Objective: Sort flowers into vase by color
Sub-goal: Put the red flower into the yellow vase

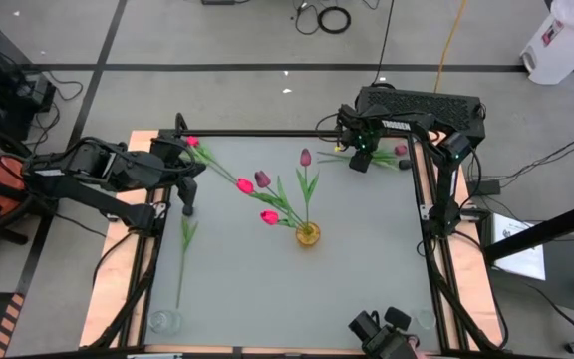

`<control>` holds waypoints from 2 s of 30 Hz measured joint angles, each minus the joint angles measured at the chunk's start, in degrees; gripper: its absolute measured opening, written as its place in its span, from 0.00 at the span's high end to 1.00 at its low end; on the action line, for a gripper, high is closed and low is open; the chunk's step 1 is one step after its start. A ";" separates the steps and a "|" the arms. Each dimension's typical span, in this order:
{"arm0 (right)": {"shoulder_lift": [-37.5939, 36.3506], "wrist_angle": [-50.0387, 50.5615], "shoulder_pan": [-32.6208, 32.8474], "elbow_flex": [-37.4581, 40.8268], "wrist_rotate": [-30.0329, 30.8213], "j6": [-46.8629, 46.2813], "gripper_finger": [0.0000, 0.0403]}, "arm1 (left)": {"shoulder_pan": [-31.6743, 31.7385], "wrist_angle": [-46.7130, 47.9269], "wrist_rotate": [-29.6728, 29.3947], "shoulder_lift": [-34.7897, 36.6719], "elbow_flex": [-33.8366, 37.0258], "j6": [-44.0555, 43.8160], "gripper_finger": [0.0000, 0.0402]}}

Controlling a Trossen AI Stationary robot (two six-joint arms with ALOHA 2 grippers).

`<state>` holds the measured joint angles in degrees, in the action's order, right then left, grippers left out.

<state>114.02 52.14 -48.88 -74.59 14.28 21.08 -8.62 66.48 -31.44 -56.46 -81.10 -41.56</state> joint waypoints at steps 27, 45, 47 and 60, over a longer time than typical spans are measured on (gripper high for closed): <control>0.08 5.32 0.39 0.02 0.79 0.63 1.00 | -0.01 0.02 0.00 0.00 0.00 0.36 0.98; -12.93 5.43 2.24 0.04 -2.67 -3.15 1.00 | -0.02 0.07 0.00 0.00 0.00 0.44 0.98; -15.29 6.34 2.48 0.04 -2.70 -3.73 1.00 | -0.01 0.09 0.00 0.01 0.00 0.44 0.98; -34.51 10.62 7.91 0.00 -10.52 -14.95 1.00 | 0.00 -0.17 0.00 0.00 0.00 4.48 0.98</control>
<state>79.51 62.76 -40.98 -74.59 3.77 6.13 -8.62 66.31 -31.44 -56.46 -81.10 -37.08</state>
